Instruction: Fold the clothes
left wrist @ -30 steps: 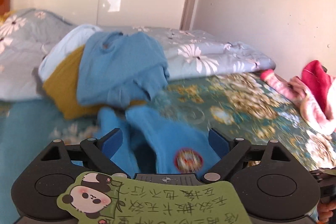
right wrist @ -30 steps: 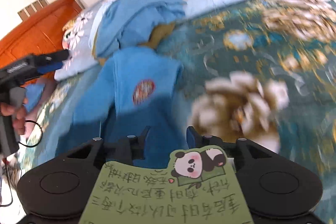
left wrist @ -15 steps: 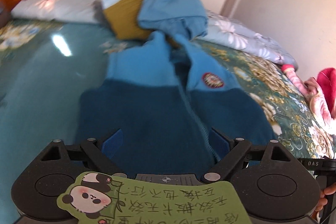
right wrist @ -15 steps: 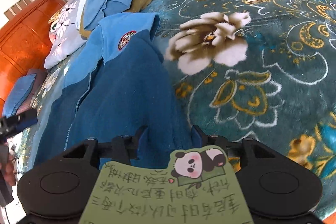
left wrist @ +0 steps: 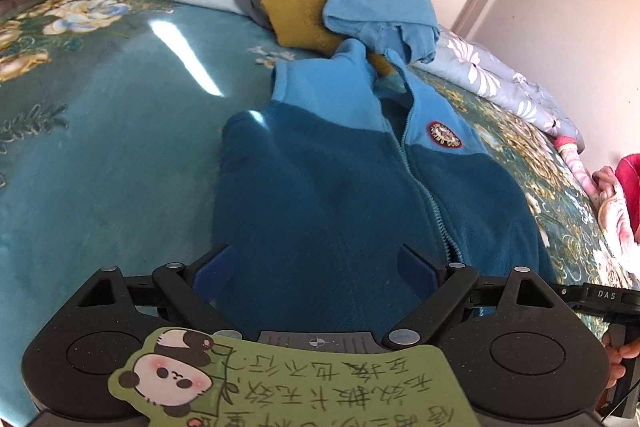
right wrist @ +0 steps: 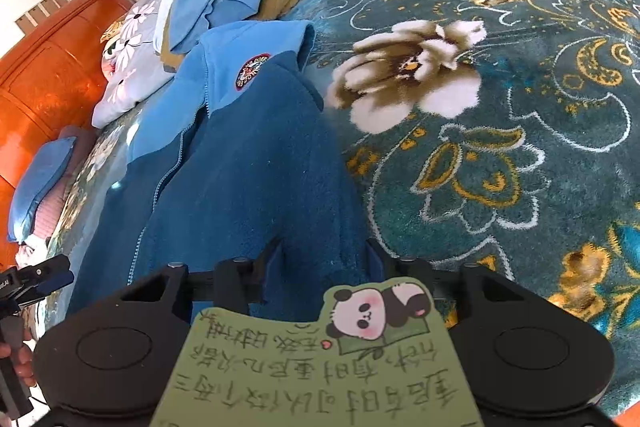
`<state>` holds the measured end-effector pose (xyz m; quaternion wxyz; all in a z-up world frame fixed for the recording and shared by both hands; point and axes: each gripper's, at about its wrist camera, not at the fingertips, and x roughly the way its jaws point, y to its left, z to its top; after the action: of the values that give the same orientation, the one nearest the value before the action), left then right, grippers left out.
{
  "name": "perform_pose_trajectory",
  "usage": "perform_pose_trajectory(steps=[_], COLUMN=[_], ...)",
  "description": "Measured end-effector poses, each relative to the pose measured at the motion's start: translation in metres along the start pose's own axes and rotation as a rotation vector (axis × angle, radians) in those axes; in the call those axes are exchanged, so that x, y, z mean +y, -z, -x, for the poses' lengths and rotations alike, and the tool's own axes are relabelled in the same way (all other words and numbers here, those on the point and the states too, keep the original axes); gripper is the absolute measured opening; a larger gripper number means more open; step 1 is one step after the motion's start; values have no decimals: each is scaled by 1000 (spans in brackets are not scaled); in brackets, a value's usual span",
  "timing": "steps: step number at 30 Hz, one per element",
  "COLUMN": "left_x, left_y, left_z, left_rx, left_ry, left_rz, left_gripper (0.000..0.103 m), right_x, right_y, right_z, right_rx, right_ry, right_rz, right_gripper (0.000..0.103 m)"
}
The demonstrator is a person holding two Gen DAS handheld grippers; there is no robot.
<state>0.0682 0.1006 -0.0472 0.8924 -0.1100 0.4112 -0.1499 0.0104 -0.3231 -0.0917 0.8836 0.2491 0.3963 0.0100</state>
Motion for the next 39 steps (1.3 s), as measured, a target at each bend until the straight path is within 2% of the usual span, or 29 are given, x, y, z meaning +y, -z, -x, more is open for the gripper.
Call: perform_pose_trajectory(steps=[4,5,16,19,23,31,35,39], left_x=[3,4,0,1,-1,-5,-4,-1], left_y=[2,2,5,5,5,4,5,6], left_z=[0,-1,-3,-2,-1,1,1,3], left_rx=[13,14,29,26,26,16,15,8], left_ry=[-16,-19,-18,-16,-17,-6,9,27], left_rz=[5,12,30,34,24,10,5,11], left_gripper=[89,89,89,89,89,89,89,89], right_x=[6,6,12,10,5,1,4,15], right_y=[3,3,3,3,2,3,2,-1], right_z=[4,5,5,3,0,-4,-2,3], right_rx=[-18,-22,-23,-17,-6,-2,-3,-2], right_ry=[18,17,32,29,16,7,21,56], right_rz=[60,64,96,95,58,-1,-11,-1], right_gripper=[20,19,16,19,27,29,18,15])
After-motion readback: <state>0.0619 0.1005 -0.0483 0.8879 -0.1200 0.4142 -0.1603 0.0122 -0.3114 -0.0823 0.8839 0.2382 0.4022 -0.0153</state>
